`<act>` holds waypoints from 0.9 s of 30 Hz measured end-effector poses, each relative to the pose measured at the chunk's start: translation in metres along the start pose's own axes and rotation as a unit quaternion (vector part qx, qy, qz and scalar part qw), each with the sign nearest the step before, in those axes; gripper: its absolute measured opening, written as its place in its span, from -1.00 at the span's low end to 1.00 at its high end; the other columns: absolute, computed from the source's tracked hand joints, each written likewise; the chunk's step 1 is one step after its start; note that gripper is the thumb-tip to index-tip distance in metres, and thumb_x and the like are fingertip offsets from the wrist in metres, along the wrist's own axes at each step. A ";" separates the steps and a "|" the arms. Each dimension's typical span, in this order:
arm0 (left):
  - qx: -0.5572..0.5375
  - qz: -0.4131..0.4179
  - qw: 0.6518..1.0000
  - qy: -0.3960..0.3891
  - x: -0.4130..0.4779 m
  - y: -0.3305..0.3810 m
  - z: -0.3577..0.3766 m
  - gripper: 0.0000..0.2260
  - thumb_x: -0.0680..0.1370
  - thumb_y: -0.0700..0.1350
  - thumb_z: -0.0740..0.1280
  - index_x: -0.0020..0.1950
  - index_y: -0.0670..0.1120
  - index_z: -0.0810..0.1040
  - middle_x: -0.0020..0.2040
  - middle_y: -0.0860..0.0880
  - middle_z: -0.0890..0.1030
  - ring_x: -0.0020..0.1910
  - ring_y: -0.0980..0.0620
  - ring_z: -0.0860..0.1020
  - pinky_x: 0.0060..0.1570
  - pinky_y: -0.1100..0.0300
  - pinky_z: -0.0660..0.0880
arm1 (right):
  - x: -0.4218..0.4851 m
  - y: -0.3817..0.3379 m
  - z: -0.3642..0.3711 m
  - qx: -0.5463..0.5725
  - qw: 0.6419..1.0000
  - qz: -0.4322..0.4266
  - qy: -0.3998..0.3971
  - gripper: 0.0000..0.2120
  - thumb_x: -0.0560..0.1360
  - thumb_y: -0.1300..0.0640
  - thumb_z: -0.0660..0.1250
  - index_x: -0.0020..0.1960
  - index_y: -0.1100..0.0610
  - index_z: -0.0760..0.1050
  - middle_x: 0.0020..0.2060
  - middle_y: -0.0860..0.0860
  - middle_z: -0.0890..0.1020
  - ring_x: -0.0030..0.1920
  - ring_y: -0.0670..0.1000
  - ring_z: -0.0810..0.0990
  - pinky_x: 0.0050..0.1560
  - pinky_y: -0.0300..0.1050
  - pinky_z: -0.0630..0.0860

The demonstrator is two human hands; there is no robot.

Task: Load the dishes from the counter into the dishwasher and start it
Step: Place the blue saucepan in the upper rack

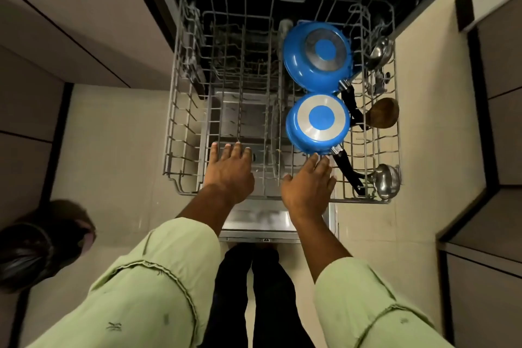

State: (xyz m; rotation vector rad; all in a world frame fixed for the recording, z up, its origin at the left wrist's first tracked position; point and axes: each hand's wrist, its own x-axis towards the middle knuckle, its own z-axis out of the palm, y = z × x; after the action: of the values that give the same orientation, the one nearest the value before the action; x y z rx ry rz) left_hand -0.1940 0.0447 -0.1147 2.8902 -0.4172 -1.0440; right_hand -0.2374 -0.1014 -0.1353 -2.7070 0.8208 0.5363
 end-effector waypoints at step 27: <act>-0.093 -0.139 0.962 0.214 -0.208 -0.113 -0.148 -0.40 0.67 0.13 0.06 0.64 -0.03 -0.08 0.63 -0.12 -0.09 0.61 -0.14 -0.10 0.54 -0.12 -0.16 | -0.135 -0.194 -0.169 -0.062 0.907 -0.408 0.078 -0.27 0.61 -0.20 0.09 0.60 0.16 -0.08 0.59 0.13 -0.02 0.58 0.13 -0.14 0.54 0.10 -0.17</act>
State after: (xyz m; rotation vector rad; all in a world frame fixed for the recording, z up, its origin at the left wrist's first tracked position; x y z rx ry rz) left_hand -0.2272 0.2008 0.1143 2.9348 0.1063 -0.4155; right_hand -0.1849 0.0606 0.0997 -2.8838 -0.3664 0.1714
